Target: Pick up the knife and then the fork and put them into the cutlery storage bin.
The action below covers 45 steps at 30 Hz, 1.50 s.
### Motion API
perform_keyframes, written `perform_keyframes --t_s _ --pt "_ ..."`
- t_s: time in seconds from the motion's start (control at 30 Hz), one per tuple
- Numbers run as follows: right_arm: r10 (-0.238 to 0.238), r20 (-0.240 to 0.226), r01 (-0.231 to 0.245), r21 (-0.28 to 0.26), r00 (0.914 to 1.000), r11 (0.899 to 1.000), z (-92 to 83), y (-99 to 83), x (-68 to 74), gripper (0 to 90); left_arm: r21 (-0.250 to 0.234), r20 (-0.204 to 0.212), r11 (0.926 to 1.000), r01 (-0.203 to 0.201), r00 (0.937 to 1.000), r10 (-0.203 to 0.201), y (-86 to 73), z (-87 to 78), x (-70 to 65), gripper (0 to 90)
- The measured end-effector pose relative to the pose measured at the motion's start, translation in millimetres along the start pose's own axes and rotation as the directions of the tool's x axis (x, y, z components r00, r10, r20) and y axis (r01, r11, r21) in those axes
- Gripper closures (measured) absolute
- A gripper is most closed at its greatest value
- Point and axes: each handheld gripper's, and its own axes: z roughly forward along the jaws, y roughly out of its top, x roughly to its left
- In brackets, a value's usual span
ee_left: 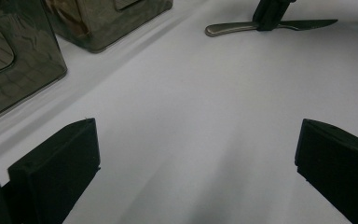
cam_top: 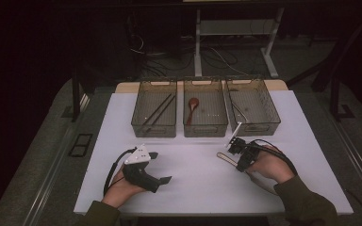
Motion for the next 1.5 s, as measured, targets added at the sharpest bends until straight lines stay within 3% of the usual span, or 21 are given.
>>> perform_keyframes --t_s 0.2,0.23,0.33,0.5,0.67,0.87,1.1,1.23,1.4,1.47,1.5 --pt "0.009 -0.039 -0.011 -0.039 0.9992 0.999 -1.6 -4.8 -3.6 79.3 -0.001 0.0 1.0 0.001 1.0 -0.001 0.0 -0.3 0.2 0.0" --pt "0.033 -0.031 -0.034 -0.039 0.999 0.999 -2.8 -5.2 -3.5 79.3 -0.002 0.0 1.0 0.003 1.0 -0.003 0.0 -0.2 0.1 0.0" --pt "0.038 -0.021 -0.039 -0.078 0.9991 0.996 -7.1 -7.2 -6.5 79.3 -0.001 0.001 1.0 0.002 1.0 -0.002 0.0 -0.1 0.1 0.0" --pt "0.066 -0.051 -0.073 -0.164 0.9966 0.984 -17.9 -12.6 -13.2 79.2 -0.002 0.001 1.0 0.003 1.0 -0.003 -0.1 -0.4 0.1 0.0" --pt "0.103 -0.08 -0.12 -0.253 0.9915 0.96 -29.3 -22.3 -25.3 79.2 -0.001 0.004 1.0 -0.002 1.0 0.002 -0.1 -0.5 0.2 0.0" --pt "0.158 -0.104 -0.186 -0.363 0.9818 0.913 -42.7 -36.1 -39.0 79.2 0.004 0.006 1.0 -0.003 1.0 0.003 -0.5 0.5 0.6 0.0" --pt "0.179 -0.133 -0.221 -0.476 0.9749 0.851 -52.2 -49.9 -50.4 79.2 0.001 0.006 1.0 -0.004 1.0 0.004 -0.3 0.1 0.4 0.0" --pt "0.198 -0.16 -0.254 -0.534 0.967 0.807 -59.1 -57.2 -56.5 79.3 0.0 0.008 1.0 -0.004 1.0 0.004 -0.4 0.2 0.5 0.0" --pt "0.218 -0.187 -0.287 -0.604 0.958 0.744 -64.8 -66.6 -65.9 79.3 -0.002 0.008 1.0 -0.001 1.0 0.001 -0.4 0.0 0.6 0.0" --pt "0.228 -0.205 -0.306 -0.631 0.952 0.713 -66.8 -70.6 -68.6 79.3 -0.002 0.008 1.0 -0.002 1.0 0.002 -0.4 0.2 0.6 0.0" --pt "0.23 -0.21 -0.311 -0.639 0.9503 0.703 -67.8 -72.4 -70.4 79.3 -0.002 0.008 1.0 -0.003 1.0 0.003 -0.4 0.3 0.6 0.0"
